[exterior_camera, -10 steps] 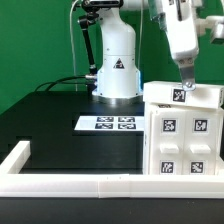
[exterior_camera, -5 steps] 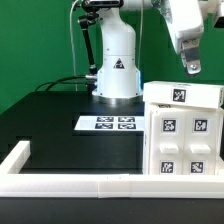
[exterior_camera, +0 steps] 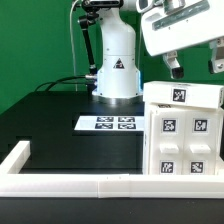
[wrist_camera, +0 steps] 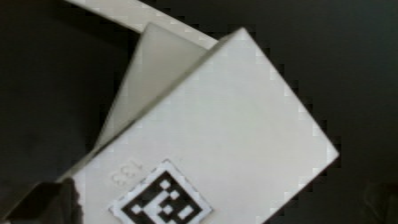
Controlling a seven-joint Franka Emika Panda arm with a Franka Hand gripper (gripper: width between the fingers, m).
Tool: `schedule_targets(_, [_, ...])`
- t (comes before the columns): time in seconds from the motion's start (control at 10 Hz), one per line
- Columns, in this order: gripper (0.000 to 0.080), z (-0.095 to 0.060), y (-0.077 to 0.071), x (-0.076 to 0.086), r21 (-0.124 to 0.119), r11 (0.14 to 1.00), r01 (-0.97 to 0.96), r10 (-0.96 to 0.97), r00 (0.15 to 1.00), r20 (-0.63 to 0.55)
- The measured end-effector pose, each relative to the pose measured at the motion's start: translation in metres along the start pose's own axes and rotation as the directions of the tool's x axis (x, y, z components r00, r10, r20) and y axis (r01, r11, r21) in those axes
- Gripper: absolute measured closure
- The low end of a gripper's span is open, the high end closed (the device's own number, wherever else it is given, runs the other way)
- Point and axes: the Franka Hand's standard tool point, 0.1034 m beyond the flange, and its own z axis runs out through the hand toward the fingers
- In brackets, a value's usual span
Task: Assemble cabinet
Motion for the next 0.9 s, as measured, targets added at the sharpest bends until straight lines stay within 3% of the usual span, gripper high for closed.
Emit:
schedule_targets(0.5, [0.0002, 0.0005, -0.0013, -0.0029, -0.014, 0.946, 0.323, -0.323, 0.946, -0.015])
schedule_targets(0.7, [0.0002, 0.0019, 0.0003, -0.0039, -0.046, 0.820, 0.571, -0.572, 0.820, -0.017])
schedule_targets(0.9, [0.0002, 0.0003, 0.0020, 0.0012, -0.084, 0.575, 0.814, -0.816, 0.578, 0.013])
